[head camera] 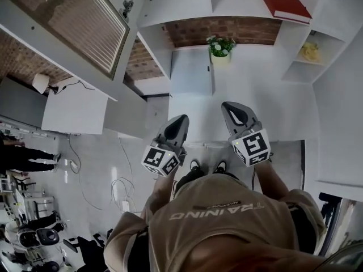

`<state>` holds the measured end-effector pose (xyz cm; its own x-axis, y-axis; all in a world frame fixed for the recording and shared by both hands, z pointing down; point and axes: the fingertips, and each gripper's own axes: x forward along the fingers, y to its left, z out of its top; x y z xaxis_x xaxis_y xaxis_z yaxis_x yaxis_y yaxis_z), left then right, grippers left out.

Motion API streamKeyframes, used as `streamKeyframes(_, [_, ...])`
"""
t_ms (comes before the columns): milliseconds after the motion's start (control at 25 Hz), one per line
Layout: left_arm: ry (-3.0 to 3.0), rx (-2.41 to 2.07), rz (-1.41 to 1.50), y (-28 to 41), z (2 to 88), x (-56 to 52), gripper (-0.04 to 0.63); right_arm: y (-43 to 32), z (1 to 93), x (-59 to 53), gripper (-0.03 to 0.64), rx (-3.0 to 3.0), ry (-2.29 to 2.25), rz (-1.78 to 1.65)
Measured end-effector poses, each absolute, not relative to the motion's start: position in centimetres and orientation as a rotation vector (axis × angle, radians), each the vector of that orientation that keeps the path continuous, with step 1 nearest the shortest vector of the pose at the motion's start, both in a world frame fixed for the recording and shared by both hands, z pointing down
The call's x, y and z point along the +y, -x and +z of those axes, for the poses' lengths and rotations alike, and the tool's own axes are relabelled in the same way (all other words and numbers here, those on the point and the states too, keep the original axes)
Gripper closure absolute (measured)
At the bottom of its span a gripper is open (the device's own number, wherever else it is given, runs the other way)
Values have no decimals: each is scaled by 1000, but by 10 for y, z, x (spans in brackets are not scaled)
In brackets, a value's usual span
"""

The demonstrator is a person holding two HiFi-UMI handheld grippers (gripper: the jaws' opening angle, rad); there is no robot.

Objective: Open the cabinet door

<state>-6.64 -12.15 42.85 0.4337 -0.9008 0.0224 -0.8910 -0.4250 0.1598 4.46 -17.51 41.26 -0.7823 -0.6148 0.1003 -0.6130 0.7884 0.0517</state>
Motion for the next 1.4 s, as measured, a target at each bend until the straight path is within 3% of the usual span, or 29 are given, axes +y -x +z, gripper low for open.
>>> streamKeyframes(480, [-2587, -1524, -171, 74, 408, -155, 588, -49, 402, -189, 603, -2812, -1123, -9])
streamKeyframes(800, [-2687, -1632, -50, 103, 393, -127, 588, -42, 368, -183, 603, -2802, -1199, -152])
streamKeyframes(1400, [-2748, -1556, -167, 116, 368, -121, 588, -22, 344, -164, 603, -2797, -1227, -203])
